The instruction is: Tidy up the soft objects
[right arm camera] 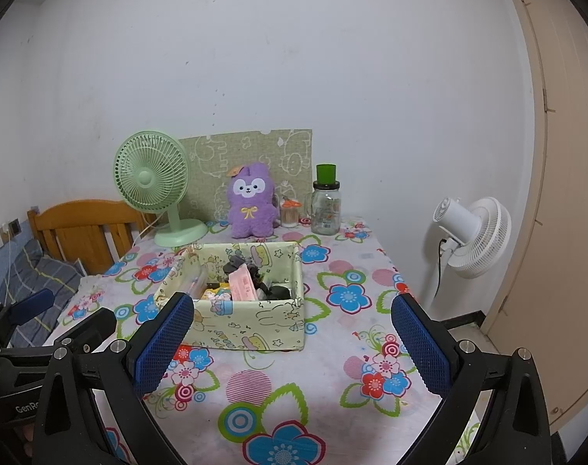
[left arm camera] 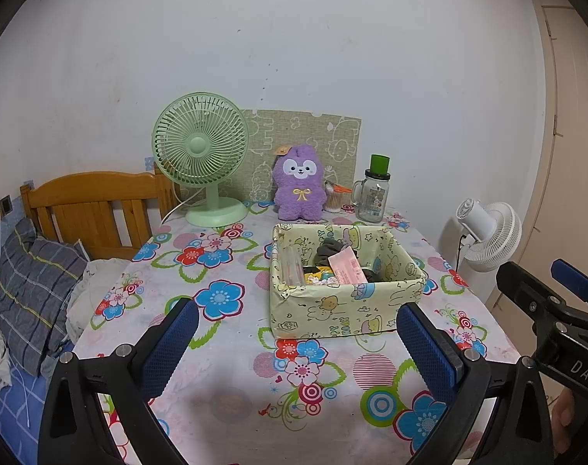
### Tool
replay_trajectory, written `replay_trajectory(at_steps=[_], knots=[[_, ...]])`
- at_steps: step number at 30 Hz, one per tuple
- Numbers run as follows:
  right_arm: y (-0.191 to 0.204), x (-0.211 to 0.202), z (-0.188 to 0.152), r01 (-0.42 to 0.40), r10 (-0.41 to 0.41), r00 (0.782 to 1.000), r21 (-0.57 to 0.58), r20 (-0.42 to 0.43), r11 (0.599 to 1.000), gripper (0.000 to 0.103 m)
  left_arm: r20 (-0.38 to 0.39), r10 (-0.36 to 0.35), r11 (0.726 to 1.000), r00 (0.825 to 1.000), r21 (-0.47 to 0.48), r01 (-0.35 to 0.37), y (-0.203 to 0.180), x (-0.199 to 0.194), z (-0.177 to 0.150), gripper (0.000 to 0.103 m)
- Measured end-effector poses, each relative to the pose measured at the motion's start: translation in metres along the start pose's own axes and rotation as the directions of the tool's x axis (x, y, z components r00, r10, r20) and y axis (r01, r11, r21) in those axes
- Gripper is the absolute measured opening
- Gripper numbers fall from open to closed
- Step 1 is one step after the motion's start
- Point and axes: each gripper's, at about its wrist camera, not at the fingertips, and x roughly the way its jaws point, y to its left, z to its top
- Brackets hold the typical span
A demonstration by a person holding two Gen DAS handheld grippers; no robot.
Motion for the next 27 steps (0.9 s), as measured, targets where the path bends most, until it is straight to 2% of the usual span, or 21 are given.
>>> replay_trajectory(at_steps=[15, 19, 27], knots=[[-0.0004, -0.0005, 0.0007, 0.002, -0.002, 1.0, 0.002, -0.002, 1.0, 0.103, 0.001, 0.001, 1.0, 1.0, 0.0, -0.001, 0.0002, 0.0001, -0.0001, 0.103], [-0.0005, -0.0005, 0.0007, 0.002, -0.002, 1.0, 0.002, -0.001, 1.0, 0.103, 0.008, 0.026, 1.0, 1.0, 0.011, -0.026, -0.0022, -0.001, 0.0003, 0.103], [-0.0012, -0.0003, 0.0013, 0.004, -0.004, 1.0, 0.003, -0.003, 1.0, 0.103, 0.005, 0.016, 1.0, 1.0, 0.011, -0.016, -0.003, -0.0017, 0.0007, 0.103]])
